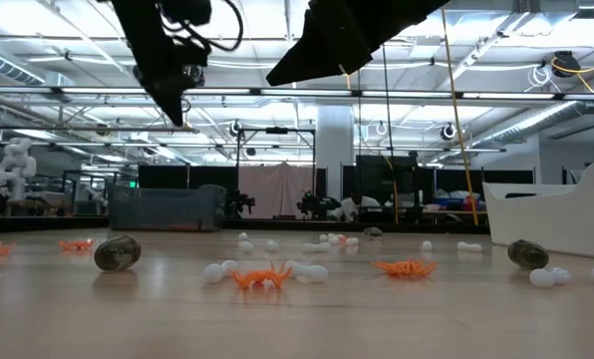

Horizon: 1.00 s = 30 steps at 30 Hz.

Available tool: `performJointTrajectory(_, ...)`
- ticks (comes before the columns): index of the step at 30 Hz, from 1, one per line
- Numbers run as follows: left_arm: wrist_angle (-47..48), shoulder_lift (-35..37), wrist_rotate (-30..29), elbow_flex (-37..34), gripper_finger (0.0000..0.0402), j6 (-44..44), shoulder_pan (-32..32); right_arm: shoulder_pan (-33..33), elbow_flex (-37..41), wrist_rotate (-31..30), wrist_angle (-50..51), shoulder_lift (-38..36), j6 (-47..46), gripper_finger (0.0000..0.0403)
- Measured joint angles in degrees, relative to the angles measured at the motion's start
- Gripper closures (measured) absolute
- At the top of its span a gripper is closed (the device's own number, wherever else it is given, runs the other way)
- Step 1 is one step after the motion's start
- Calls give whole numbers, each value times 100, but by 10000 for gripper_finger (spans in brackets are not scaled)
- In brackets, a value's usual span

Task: Sort Halloween decoration
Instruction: Put the orange spider toy into the black bin

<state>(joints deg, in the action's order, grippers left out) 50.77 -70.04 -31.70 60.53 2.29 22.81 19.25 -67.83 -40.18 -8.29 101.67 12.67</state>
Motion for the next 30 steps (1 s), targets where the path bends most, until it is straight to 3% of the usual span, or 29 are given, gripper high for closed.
performJointTrajectory(14, -38, -1447, 106, 0, 400, 39, 351, 0, 1, 0, 57, 0, 0, 309)
performJointTrajectory(26, -385, -1836, 31, 0, 399, 252, 397, 0, 0, 0, 136, 0, -107, 310)
performJointTrajectory(30, -346, -1838, 20, 0, 368, 470, 490, 0, 1, 0, 149, 0, -107, 310)
